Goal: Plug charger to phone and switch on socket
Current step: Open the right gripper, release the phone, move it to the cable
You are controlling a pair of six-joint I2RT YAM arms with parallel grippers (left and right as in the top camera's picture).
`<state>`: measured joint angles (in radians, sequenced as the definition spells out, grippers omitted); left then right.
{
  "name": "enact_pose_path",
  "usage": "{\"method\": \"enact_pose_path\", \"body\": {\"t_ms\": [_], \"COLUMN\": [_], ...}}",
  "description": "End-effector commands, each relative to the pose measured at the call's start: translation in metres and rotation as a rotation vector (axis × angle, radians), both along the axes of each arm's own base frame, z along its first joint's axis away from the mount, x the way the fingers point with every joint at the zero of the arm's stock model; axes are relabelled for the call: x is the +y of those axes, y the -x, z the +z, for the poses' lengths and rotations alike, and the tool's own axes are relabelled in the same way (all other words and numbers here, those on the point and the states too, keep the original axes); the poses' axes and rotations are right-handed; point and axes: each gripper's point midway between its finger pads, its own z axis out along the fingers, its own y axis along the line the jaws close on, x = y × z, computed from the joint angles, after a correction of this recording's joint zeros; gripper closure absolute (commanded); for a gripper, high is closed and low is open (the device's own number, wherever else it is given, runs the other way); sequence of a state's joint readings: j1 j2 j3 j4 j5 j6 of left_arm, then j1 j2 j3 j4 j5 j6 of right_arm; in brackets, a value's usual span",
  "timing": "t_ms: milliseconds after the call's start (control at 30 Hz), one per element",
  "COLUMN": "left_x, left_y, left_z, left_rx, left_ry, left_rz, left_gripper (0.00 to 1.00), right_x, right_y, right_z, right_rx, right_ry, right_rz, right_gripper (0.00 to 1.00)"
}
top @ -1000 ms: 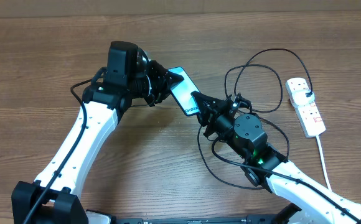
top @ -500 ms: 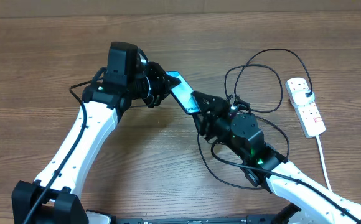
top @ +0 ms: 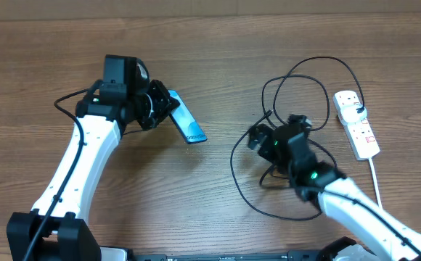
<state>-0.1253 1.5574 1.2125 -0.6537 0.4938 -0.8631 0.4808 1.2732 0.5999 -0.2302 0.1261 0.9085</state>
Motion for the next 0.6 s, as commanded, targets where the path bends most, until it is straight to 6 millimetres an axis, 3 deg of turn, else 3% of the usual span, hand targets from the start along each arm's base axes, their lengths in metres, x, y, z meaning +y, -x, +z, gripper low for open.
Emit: {"method": "enact_pose_path", "body": {"t_ms": [0,167,333,433,567], "left_x": [-0.006,-0.008,-0.011,-0.017,-0.023], "left_y": [0.002,0.0,0.0,-0.001,-0.009], "left_z": [0.008,0.009,-0.004,-0.008,-0.004], "left_rx": [-0.009,0.029,0.068,0.072,0.024], "left_ry": [0.126,0.294,0.365,0.413,0.476], "left_rz": [-0.105,-0.143,-0.183,-0.218,-0.264], "left_gripper": [0.96,0.96,0.96,0.96,0.96], "right_x": [-0.005,0.0,0.006,0.014,0.025], "right_y": [-0.022,-0.037,-0.048,-0.059,-0.068], "right_z": [0.04,0.08,0.082,0.065,0.022], "right_rx": [0.008,-0.034,-0.072,-0.053,0.072], "right_ry": [0.014,0.028,0.004,-0.003,-0.046], "right_rz": [0.054,0.113,0.113,0.125,0.097], "right_gripper": [0.0,0.0,0.02,0.22,0.3]}}
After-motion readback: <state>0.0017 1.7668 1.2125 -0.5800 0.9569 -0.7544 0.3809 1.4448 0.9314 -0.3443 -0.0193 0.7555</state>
